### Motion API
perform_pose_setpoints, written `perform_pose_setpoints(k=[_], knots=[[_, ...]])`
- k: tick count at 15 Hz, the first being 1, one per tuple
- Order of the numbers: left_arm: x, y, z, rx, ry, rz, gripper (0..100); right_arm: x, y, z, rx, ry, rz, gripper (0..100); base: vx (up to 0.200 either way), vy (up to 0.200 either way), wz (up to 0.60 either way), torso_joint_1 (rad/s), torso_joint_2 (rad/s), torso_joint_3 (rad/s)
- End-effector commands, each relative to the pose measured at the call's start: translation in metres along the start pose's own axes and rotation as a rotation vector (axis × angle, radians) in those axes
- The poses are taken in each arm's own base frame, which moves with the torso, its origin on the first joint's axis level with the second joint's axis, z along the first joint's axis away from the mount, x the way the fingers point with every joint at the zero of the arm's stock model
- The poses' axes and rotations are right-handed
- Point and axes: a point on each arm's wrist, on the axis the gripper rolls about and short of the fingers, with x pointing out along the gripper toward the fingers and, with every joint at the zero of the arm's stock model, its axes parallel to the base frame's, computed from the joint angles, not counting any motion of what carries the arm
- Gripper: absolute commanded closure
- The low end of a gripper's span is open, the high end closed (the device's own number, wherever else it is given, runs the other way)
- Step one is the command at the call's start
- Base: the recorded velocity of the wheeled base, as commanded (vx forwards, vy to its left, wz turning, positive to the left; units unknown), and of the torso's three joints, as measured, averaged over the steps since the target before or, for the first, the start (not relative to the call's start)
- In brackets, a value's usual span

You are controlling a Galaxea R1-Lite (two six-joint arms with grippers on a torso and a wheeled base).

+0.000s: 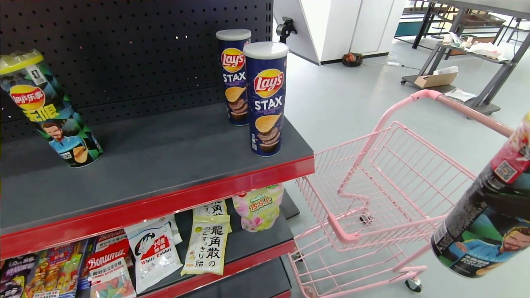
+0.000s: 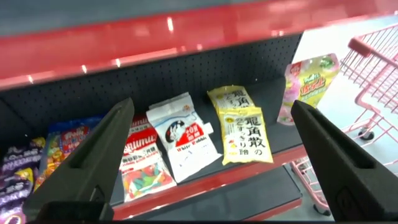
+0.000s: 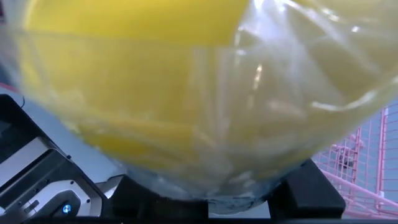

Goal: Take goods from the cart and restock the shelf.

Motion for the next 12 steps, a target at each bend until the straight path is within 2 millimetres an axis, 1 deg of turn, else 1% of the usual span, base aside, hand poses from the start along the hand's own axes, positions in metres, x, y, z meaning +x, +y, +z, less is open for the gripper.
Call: perform_pose_setpoints(k=[1, 3, 8, 10, 11, 12], knots=[[0.0, 0.0, 0.0, 0.001, 0.0, 0.0, 0, 0.0029, -0.0013, 0.001, 0.001, 0.007, 0.001, 100, 0.0, 0.0, 0.0, 0.212, -0.6, -0.378], [0.0, 0.0, 0.0, 0.003, 0.0, 0.0, 0, 0.0028, -0.0013, 0.0003, -0.004, 0.009, -0.003, 100, -0.2, 0.0, 0.0, 0.202, -0.51, -0.317], [0.0, 0.0, 0.0, 0.003, 0.0, 0.0, 0, 0.0006, -0.0003, -0.0022, -0.012, 0.009, -0.008, 100, -0.2, 0.0, 0.0, 0.023, -0.06, -0.039], [0.0, 0.0, 0.0, 0.001, 0.0, 0.0, 0, 0.0005, -0.0008, -0.0023, -0.012, 0.009, -0.014, 100, 0.0, 0.0, 0.0, 0.0, 0.0, 0.0], [0.0, 0.0, 0.0001, 0.001, -0.001, 0.002, 0, 0.0013, -0.002, -0.0025, -0.011, 0.019, -0.054, 100, 0.0, 0.0, 0.0, 0.0, 0.0, 0.0], [0.0, 0.0, 0.0, 0.001, 0.0, 0.002, 0, 0.0018, -0.002, -0.0025, -0.012, 0.021, -0.059, 100, 0.0, 0.0, 0.6, -0.007, -0.01, 0.007]])
